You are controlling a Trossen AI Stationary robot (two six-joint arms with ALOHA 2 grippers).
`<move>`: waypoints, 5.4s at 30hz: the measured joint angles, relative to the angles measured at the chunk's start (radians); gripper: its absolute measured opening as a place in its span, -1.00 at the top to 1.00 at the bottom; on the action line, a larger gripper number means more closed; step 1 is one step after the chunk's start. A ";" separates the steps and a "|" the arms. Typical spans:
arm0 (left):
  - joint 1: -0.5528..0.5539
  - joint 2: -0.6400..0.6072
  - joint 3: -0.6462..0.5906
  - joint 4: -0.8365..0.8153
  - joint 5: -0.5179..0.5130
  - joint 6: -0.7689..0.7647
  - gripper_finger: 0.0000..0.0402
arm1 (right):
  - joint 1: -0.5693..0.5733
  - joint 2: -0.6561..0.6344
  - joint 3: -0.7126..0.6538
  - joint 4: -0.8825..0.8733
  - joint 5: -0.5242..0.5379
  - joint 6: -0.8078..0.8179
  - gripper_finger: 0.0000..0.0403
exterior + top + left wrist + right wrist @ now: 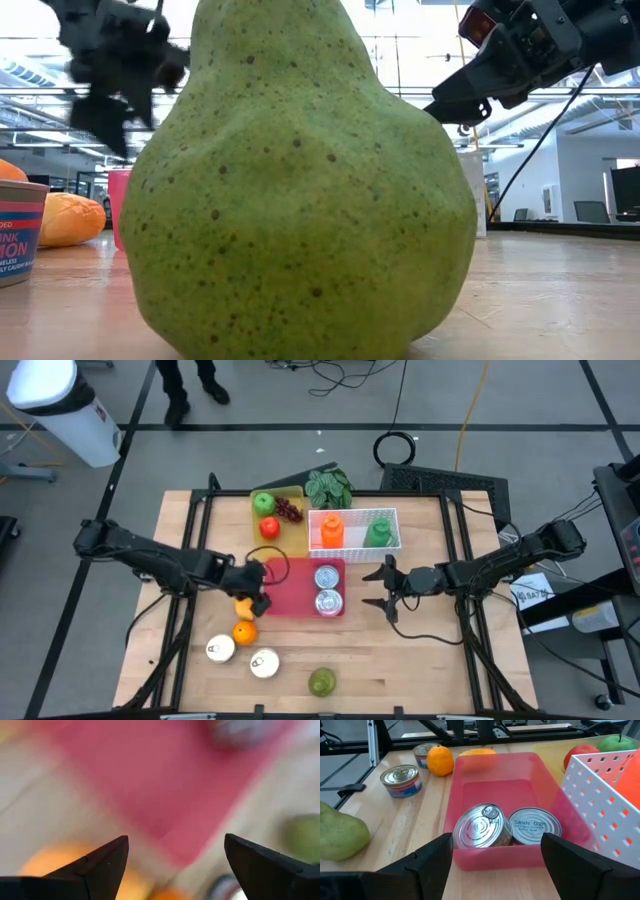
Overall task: Pick & Place Food Item
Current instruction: Put the mango in the yellow bin, then put the orange in the yellow bin
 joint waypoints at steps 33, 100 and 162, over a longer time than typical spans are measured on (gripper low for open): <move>-0.154 0.286 -0.059 -0.236 -0.015 -0.702 -0.69 | 0.002 0.000 0.000 -0.021 -0.001 0.027 -0.41; 0.594 0.538 0.237 0.477 -0.262 0.351 -0.73 | 0.002 0.000 0.000 -0.008 0.002 0.024 -0.41; -0.398 0.369 0.233 -0.281 0.002 -0.488 -0.89 | 0.002 0.000 0.000 0.000 0.002 0.057 -0.41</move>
